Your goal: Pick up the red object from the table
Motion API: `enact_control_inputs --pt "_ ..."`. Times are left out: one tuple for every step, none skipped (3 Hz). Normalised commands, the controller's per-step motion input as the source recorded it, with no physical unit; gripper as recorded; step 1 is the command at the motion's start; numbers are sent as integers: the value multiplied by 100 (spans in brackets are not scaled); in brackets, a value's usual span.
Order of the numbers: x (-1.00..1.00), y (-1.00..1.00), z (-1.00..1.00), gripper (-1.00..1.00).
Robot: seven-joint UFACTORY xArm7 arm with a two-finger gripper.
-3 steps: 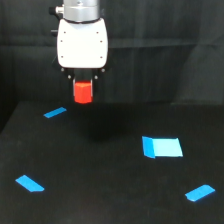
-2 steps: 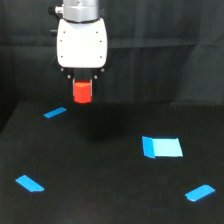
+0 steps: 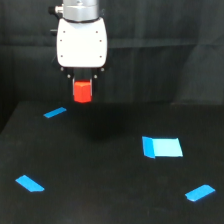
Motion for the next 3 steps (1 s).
enact_control_inputs --pt "8 7 10 -95" --pt "0 1 8 -98" --pt "10 -8 0 -99"
